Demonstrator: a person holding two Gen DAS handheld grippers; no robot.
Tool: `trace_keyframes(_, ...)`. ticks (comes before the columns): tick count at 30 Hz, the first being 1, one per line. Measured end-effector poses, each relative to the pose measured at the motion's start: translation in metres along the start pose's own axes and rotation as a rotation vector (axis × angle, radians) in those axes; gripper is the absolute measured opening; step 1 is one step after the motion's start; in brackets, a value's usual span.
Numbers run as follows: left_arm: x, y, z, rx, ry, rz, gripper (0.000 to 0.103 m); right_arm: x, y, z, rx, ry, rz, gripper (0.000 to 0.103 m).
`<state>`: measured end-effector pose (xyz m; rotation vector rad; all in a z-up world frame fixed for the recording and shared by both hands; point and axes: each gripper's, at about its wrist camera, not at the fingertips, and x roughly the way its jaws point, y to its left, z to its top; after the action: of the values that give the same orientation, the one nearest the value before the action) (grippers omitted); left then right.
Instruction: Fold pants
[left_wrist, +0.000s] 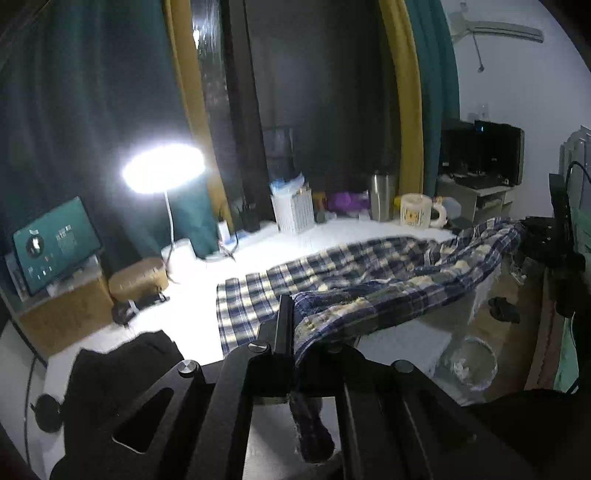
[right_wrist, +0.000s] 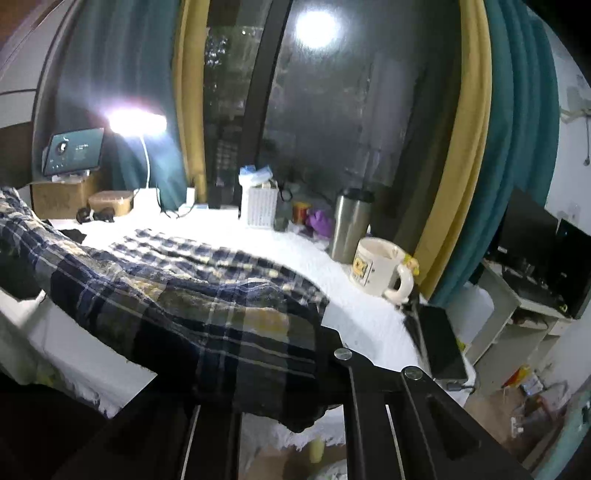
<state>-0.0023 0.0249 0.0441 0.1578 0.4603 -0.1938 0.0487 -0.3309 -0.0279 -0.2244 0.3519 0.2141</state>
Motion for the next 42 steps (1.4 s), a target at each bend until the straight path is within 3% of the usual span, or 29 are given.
trace_keyframes(8,-0.026,-0.008,0.027,0.062,-0.094,0.019,0.002,-0.021,-0.009,0.017,0.011,-0.066,-0.029,0.010)
trace_keyframes(18,-0.023,-0.008,0.050,0.139,-0.127,0.046,0.002,-0.018,-0.018,0.037,0.021,-0.100,-0.050,0.010)
trace_keyframes(28,0.010,0.002,0.072,0.163,-0.115,0.017,0.002,0.008,-0.033,0.056,0.052,-0.078,-0.075,0.010)
trace_keyframes(42,0.082,0.033,0.087,0.178,-0.040,-0.014,0.002,0.073,-0.038,0.073,0.068,0.024,-0.054,0.010)
